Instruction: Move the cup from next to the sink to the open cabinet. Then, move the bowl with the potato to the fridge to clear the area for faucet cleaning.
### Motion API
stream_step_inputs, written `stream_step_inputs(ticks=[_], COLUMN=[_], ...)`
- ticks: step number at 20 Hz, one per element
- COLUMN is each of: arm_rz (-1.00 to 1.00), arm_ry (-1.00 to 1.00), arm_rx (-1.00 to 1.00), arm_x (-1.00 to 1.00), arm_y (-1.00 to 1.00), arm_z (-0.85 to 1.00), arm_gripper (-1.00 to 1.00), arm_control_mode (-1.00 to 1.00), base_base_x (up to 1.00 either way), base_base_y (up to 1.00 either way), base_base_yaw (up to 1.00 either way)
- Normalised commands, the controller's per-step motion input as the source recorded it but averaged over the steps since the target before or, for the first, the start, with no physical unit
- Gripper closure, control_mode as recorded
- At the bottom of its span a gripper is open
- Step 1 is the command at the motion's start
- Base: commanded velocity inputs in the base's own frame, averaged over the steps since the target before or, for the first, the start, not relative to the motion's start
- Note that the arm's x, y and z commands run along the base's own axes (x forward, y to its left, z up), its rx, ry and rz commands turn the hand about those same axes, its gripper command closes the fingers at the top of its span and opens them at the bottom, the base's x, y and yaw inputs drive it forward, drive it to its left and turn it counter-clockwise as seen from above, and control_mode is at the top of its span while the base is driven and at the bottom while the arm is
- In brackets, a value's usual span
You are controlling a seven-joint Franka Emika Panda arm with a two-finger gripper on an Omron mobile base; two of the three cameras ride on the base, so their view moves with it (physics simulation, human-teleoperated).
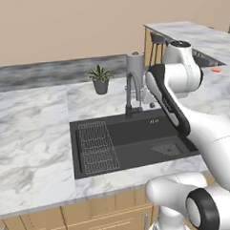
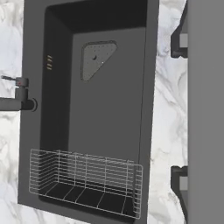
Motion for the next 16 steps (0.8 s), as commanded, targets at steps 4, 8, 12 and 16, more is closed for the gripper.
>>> stream_step_inputs(ticks=[4,8,12,16], arm_rz=[0.02,0.00,0.00,0.00], arm_ry=[0.00,0.00,0.00,0.00], arm_rx=[0.00,0.00,0.00,0.00], arm_x=[-0.40,0.00,0.00,0.00], arm_y=[0.26,0.00,0.00,0.00], arm_z=[-0.21,0.00,0.00,0.00], arm_gripper=[-1.00,-1.00,-1.00,-1.00], arm_control_mode=[1.00,1.00,1.00,1.00], base_base_x=[-0.48,-0.58,-0.06,0.25], base_base_y=[0.44,1.00,1.00,1.00], base_base_yaw=[0.05,0.10,0.01,0.00])
